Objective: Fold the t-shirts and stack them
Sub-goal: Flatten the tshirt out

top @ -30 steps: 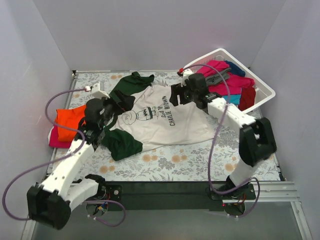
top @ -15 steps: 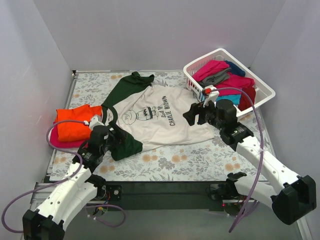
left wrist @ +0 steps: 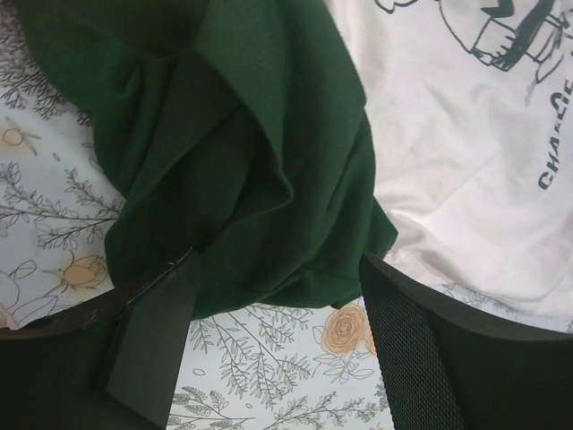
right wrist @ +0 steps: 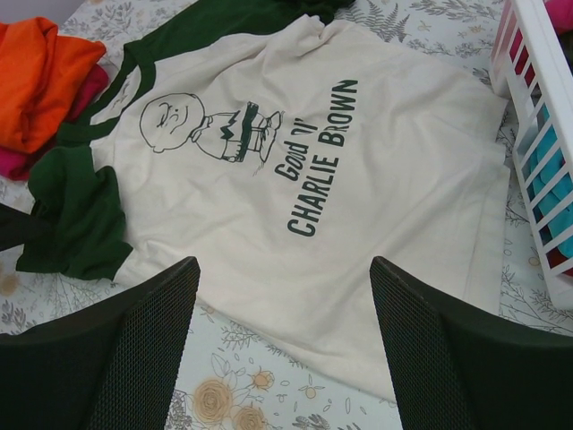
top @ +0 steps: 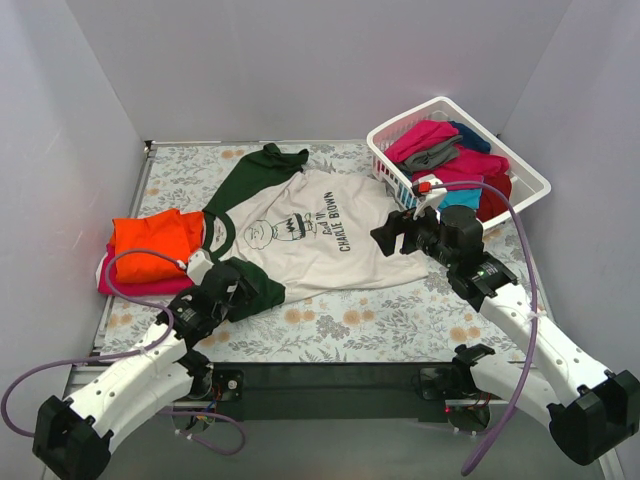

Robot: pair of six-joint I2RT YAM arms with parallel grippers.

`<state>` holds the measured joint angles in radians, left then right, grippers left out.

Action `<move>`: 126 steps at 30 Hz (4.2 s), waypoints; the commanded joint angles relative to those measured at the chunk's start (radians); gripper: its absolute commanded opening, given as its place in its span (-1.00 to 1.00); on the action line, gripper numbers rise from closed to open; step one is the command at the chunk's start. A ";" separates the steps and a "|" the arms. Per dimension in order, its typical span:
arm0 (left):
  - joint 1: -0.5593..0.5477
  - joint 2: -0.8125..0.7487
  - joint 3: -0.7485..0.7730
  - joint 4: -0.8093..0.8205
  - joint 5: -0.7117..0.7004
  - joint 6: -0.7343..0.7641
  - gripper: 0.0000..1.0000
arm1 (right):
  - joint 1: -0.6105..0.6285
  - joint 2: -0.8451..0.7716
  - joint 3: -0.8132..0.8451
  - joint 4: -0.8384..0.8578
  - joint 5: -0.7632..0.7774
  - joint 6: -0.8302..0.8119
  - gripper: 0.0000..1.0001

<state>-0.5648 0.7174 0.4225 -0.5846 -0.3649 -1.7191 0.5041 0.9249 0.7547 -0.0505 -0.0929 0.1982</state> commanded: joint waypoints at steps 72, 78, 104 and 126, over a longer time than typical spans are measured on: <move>-0.920 0.306 0.208 -0.734 -0.453 -1.099 0.62 | 0.437 0.080 -0.172 0.070 0.011 0.112 0.32; -0.920 0.137 0.208 -0.722 -0.548 -1.035 0.62 | 0.632 0.207 -0.187 0.182 0.038 0.168 0.32; -0.919 0.008 0.174 -0.761 -0.575 -0.975 0.62 | 0.898 0.739 0.146 0.232 0.338 0.145 0.17; -0.920 0.208 0.222 -0.500 -0.591 -0.616 0.62 | 0.792 0.580 0.018 0.184 0.401 0.175 -0.97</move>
<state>-1.4815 0.9195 0.6067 -1.1965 -0.8848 -1.9892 1.3201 1.5505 0.7959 0.1249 0.3176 0.3573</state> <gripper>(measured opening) 0.808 0.024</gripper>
